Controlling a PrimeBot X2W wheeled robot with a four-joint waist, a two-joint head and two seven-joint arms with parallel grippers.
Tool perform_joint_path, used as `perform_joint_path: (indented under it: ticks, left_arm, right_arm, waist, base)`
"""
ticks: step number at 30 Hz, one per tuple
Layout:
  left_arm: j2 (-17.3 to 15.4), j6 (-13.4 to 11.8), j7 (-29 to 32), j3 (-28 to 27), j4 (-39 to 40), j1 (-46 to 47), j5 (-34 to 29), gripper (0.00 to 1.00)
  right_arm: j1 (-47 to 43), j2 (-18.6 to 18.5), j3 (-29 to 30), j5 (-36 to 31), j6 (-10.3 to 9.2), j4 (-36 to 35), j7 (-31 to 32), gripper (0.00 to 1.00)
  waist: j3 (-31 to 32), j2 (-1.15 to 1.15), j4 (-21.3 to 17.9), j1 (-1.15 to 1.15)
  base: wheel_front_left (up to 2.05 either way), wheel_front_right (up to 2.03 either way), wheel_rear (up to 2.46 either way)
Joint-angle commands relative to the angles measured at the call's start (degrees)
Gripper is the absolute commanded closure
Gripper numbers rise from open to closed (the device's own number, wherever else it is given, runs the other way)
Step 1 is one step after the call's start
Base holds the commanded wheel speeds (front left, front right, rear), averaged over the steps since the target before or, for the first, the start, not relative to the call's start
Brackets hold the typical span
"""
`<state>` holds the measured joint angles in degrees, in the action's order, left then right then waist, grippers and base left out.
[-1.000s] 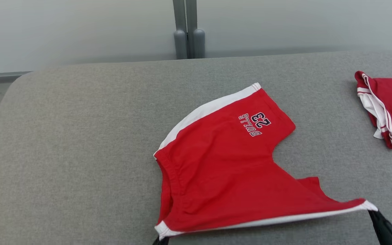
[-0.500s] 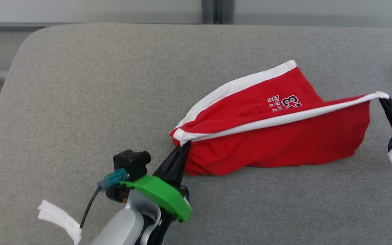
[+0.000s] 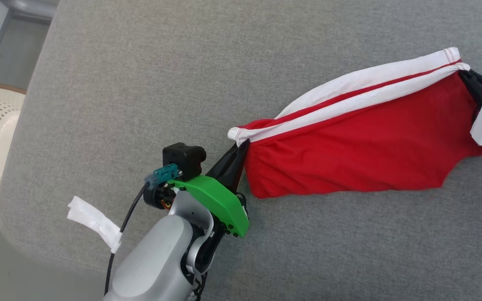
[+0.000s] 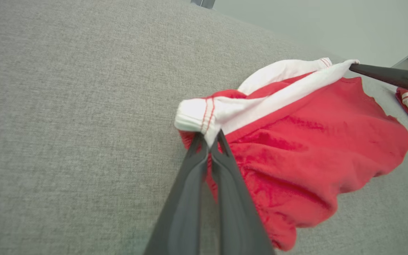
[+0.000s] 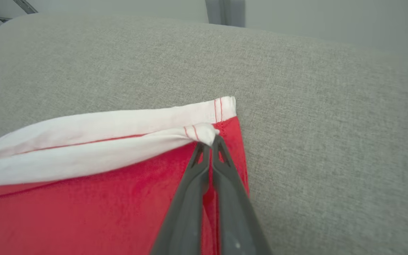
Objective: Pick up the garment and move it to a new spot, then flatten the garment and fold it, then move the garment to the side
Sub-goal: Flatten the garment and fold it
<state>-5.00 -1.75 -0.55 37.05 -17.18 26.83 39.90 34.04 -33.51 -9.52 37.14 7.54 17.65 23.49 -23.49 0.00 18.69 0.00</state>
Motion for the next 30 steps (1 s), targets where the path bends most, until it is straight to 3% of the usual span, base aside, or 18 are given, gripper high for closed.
perform_joint_path:
  ticks: [1, 3, 4, 5, 6, 12, 17, 21, 25, 30]
  left_arm:
    - [0.3, 0.2, 0.3, 0.2, -0.5, 1.6, 0.5, 1.0]
    - [0.6, 0.5, 0.2, 0.7, -0.8, 2.2, 0.7, 1.0]
    - [0.7, 0.5, -0.3, 0.7, -0.8, 2.4, 0.8, 0.72]
    - [0.9, 0.4, -0.6, 0.7, -0.9, 2.5, 0.9, 0.09]
    - [0.9, 0.2, -0.9, 0.8, -1.0, 2.6, 0.7, 0.0]
    - [0.7, -0.7, -6.1, -0.5, 0.0, 1.6, -0.4, 0.0]
    - [-1.8, -2.6, -11.5, -2.4, 3.0, -2.1, -2.4, 0.0]
    - [-4.7, -5.9, -14.3, -5.7, 8.4, -8.4, -6.6, 0.0]
    - [-4.5, -8.7, -14.6, -11.3, 15.6, -16.9, -13.3, 0.0]
    - [-1.1, -6.3, -14.6, -15.5, 18.7, -24.5, -17.8, 0.0]
  right_arm:
    - [1.3, -0.9, -0.4, -0.6, -0.1, 0.8, 0.0, 1.0]
    - [2.4, -1.2, -1.0, -1.6, -0.09, 1.8, -0.1, 1.0]
    - [3.0, -1.4, -1.4, -1.9, -0.09, 2.0, -0.6, 0.83]
    - [3.7, -1.4, -1.6, -2.4, -0.1, 2.3, -1.4, 0.05]
    - [4.3, -1.3, -1.3, -3.0, -0.1, 2.7, -2.3, 0.0]
    - [5.8, -0.2, -1.6, -4.6, -0.09, 3.4, -7.2, 0.0]
    - [2.2, -0.5, -2.3, -4.7, -0.08, 0.2, -8.7, 0.0]
    - [-2.1, -0.9, -3.8, -8.9, -0.08, -1.3, -8.1, 0.0]
    - [-5.1, 1.5, -3.7, -12.9, -0.08, -1.9, -5.0, 0.0]
    - [-4.8, 4.1, -2.8, -16.4, -0.08, -3.9, 0.6, 0.0]
  waist:
    - [-2.7, 0.0, 3.1, 0.0]
    - [-2.6, 0.0, 3.4, 0.0]
    - [-2.6, 0.0, 3.4, 0.0]
    - [-2.6, 0.0, 3.4, 0.0]
    - [-2.5, 0.0, 3.3, 0.0]
    - [-1.0, 0.0, 1.8, 0.0]
    - [1.5, 0.0, -0.7, 0.0]
    - [4.7, 0.0, -3.6, 0.0]
    - [6.7, 0.0, -5.3, 0.0]
    - [5.4, 0.0, -4.7, 0.0]
  base:
    - [0.0, 0.0, 0.0]
    - [0.0, 0.0, 0.0]
    - [0.0, 0.0, 0.0]
    - [0.0, 0.0, 0.0]
    - [0.0, 0.0, 0.0]
    - [0.0, 0.0, 0.0]
    - [0.0, 0.0, 0.0]
    - [0.0, 0.0, 0.0]
    - [0.0, 0.0, 0.0]
    - [0.0, 0.0, 0.0]
